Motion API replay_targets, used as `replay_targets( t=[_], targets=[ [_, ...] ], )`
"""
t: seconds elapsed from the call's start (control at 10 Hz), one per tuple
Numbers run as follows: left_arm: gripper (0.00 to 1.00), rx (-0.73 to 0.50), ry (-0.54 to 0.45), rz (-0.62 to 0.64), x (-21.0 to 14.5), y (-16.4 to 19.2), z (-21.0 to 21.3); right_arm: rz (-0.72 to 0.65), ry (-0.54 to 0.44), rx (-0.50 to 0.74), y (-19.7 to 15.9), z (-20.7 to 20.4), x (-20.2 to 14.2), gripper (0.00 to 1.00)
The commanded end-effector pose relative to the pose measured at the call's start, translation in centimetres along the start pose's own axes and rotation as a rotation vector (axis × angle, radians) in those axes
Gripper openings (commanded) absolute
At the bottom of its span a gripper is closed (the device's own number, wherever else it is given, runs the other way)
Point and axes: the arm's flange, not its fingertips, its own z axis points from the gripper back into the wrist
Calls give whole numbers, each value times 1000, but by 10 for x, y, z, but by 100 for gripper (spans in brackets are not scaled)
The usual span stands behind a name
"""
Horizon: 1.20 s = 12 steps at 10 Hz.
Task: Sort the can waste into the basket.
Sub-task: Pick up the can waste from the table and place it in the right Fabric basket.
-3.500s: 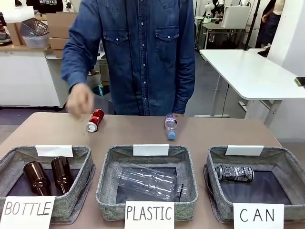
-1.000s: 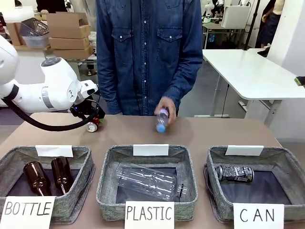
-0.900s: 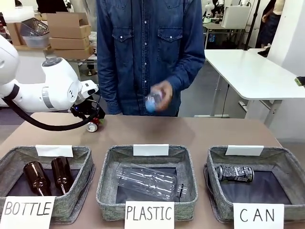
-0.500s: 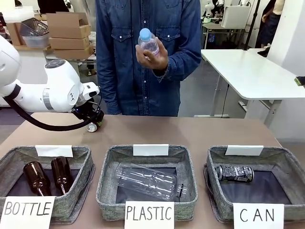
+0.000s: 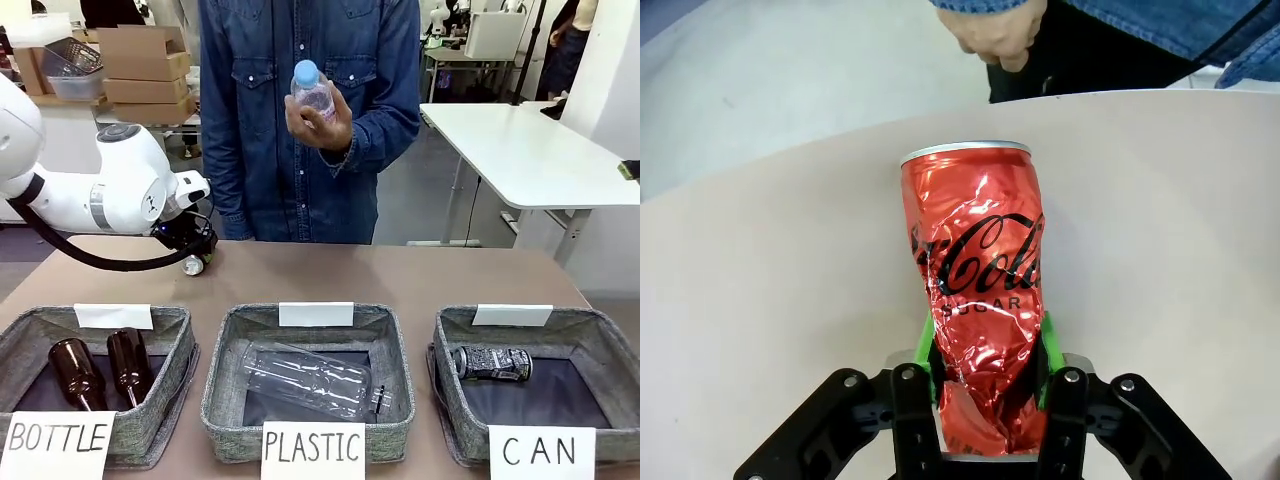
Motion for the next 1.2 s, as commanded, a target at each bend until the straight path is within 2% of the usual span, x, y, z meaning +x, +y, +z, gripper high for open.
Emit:
replay_targets(
  t=[0.0, 0.2, 0.4, 0.6, 0.7, 0.8, 0.9, 1.1],
  targets=[
    [0, 7, 31, 52, -5, 13, 14, 24, 8, -14, -1, 2, -1, 100],
    [0, -29, 52, 18, -20, 39, 71, 24, 8, -14, -1, 2, -1, 100],
    [0, -152, 33, 12, -58, 98, 163, 24, 8, -14, -1, 2, -1, 100],
    [0, -296, 4, 30, -113, 147, 251, 24, 8, -14, -1, 2, -1, 100],
    [0, -368, -25, -12, -149, 162, 292, 24, 8, -14, -1, 2, -1, 100],
    [0, -375, -71, -28, -191, 175, 332, 24, 8, -14, -1, 2, -1, 100],
    [0, -391, -104, -46, -226, 183, 358, 24, 8, -14, -1, 2, -1, 100],
    [0, -497, -128, -126, -279, 188, 383, 24, 8, -14, -1, 2, -1, 100]
  ],
)
